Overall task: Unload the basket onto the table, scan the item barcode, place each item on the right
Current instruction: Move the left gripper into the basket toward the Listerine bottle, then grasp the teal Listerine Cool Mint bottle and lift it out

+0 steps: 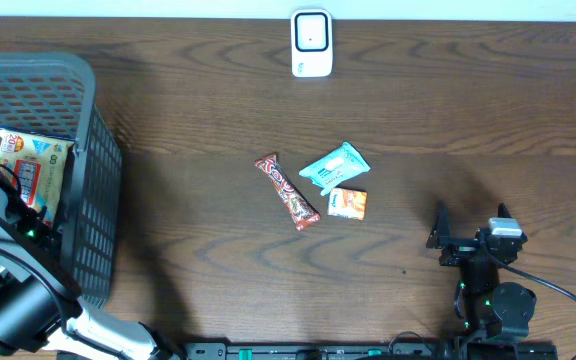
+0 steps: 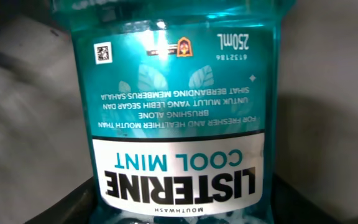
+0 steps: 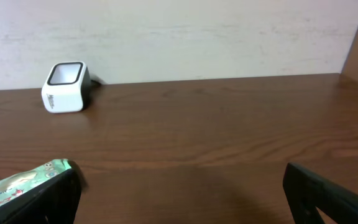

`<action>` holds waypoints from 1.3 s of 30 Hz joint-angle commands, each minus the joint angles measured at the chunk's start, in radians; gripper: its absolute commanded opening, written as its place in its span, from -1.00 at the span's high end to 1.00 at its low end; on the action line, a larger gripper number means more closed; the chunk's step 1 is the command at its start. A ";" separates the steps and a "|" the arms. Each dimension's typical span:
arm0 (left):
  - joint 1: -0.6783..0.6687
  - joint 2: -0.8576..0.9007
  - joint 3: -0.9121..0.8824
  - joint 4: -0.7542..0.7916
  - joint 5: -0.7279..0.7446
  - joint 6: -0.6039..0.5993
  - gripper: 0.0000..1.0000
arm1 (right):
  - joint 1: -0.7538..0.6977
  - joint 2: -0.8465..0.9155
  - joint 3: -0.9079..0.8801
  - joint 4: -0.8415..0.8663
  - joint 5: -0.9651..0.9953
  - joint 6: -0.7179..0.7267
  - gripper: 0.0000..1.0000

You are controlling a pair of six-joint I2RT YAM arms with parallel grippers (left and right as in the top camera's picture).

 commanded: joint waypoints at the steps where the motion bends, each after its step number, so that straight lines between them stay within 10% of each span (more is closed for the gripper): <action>1: 0.005 0.010 -0.010 0.024 0.036 0.109 -0.17 | -0.003 -0.005 -0.002 -0.003 0.005 -0.014 -0.99; 16: 0.005 -0.214 0.074 0.155 0.333 0.319 -0.17 | -0.003 -0.005 -0.002 -0.003 0.005 -0.014 -0.99; 39: -0.044 -0.793 0.074 0.622 0.763 0.321 -0.18 | -0.003 -0.005 -0.002 -0.003 0.005 -0.014 -0.98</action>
